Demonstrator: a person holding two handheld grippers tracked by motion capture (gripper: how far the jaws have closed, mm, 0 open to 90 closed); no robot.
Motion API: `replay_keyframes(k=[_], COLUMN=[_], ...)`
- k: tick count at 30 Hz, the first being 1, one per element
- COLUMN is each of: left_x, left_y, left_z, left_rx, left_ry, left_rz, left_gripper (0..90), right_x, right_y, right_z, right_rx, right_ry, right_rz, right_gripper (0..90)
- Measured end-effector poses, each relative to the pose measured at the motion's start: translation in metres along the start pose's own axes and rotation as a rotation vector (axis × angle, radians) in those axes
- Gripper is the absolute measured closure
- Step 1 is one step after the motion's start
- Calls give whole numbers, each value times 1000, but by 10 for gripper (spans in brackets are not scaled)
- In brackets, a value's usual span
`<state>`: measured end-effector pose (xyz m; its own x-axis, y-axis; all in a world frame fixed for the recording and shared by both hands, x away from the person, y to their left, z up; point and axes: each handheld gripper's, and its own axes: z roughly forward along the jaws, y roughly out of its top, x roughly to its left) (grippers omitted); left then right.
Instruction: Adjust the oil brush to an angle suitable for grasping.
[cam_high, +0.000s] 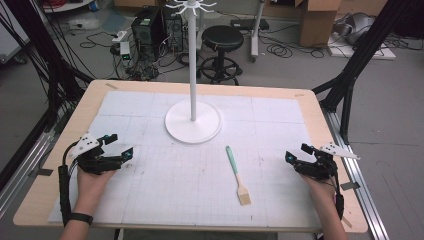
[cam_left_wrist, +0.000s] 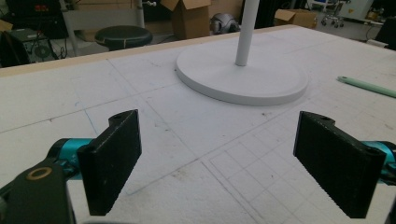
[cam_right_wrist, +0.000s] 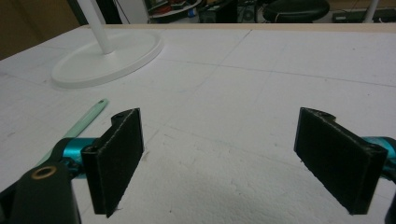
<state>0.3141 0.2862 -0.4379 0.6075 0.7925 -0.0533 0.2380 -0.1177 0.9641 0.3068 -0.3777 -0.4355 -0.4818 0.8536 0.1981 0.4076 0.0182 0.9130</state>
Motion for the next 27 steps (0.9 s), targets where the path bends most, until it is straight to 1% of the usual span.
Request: replay_keyframes(k=[6,14,16,21,22,25,27], left_x=[4,4,3,3,3,2,3], left_y=[-1,0,2,2,3,3,3], left_z=[1,0,-1,-3,-3,-3,-2], left_rx=[-10,-32,-52,-46,-47,-57,-54], left_ry=[12,22,21,28,28,26,28], left_rz=[3,0,0,3,4,7,8], left_gripper=[159,159,159,159,159,159,159], right_x=[2,6,6,7,7,7,7], right_y=[-1,-1,0,1,1,1,2], right_z=[1,1,1,-1,-1,-2,-3], right_rx=[-7,-15,-18,-26,-33,-40,-40], right_ry=[2,7,8,8,6,4,4], right_rz=[14,0,1,8,0,2,1], right_gripper=[150,149,149,150,150,150,150])
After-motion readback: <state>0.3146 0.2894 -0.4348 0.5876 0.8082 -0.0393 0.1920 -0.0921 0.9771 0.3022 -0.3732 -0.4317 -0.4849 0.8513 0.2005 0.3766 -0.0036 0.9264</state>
